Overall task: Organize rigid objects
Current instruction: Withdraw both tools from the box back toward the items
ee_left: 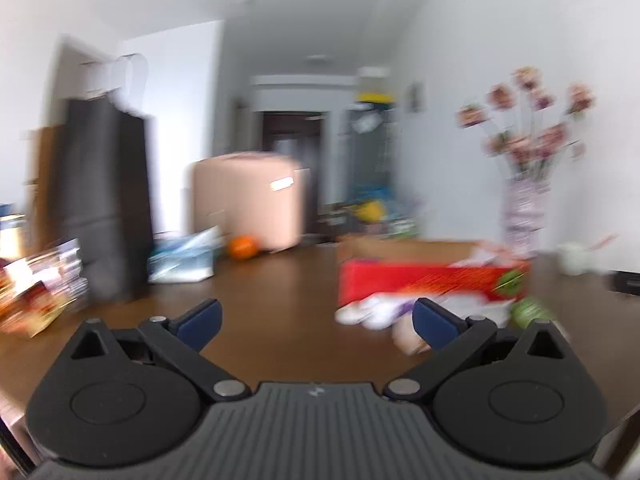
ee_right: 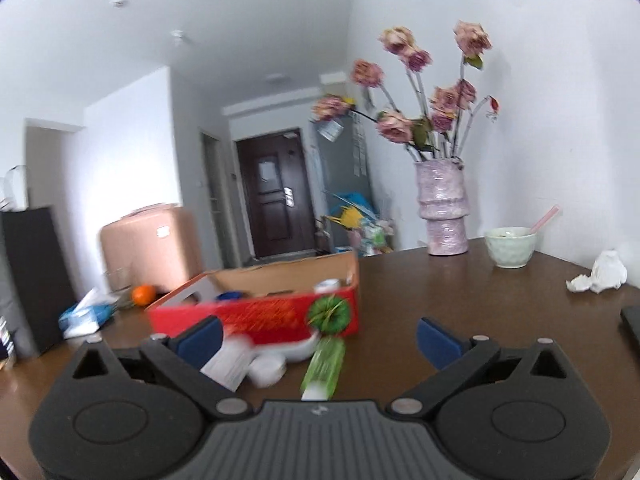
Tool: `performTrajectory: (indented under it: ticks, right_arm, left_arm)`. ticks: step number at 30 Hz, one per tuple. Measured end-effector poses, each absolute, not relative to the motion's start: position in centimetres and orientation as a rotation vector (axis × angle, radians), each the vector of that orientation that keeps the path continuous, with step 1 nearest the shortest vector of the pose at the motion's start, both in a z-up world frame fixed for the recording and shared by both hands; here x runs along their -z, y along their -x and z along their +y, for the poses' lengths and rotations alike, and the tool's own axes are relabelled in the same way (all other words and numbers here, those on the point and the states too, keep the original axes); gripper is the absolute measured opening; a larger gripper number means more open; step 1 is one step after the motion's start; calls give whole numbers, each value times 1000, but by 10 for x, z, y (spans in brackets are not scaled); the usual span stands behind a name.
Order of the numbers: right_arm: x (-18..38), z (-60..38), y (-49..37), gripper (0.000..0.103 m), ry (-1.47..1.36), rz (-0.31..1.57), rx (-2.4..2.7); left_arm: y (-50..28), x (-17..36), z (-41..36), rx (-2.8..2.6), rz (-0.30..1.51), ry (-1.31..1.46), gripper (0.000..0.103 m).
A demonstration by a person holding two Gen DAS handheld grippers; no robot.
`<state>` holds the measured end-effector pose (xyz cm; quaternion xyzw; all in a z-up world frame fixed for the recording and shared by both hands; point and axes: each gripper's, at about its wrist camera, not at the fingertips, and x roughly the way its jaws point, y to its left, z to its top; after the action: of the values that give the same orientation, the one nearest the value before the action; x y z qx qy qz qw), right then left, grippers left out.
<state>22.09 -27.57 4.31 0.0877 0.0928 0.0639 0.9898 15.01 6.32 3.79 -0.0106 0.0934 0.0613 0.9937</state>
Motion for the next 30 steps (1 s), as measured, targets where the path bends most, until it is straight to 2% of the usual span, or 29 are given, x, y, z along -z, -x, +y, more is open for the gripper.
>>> performTrajectory:
  ticks: [4, 10, 15, 20, 25, 30]
  right_arm:
    - [-13, -266, -166, 103, -226, 152, -98]
    - [-14, -259, -118, 103, -103, 117, -135]
    - [-18, -261, -120, 103, -119, 101, -148]
    - [-11, -260, -130, 103, -141, 178, -180]
    - [-12, -262, -130, 103, -171, 156, -148]
    - [-9, -269, -138, 103, -210, 219, -147]
  left_arm:
    - [-124, -18, 64, -157, 190, -23, 103]
    - [-109, -17, 62, -80, 171, -7, 103]
    - [-118, -17, 39, -70, 201, -53, 103]
    - [-113, -13, 28, -30, 207, -45, 103]
    - [-123, -13, 13, -30, 241, -127, 103]
    - [-134, -14, 9, -10, 269, -111, 103]
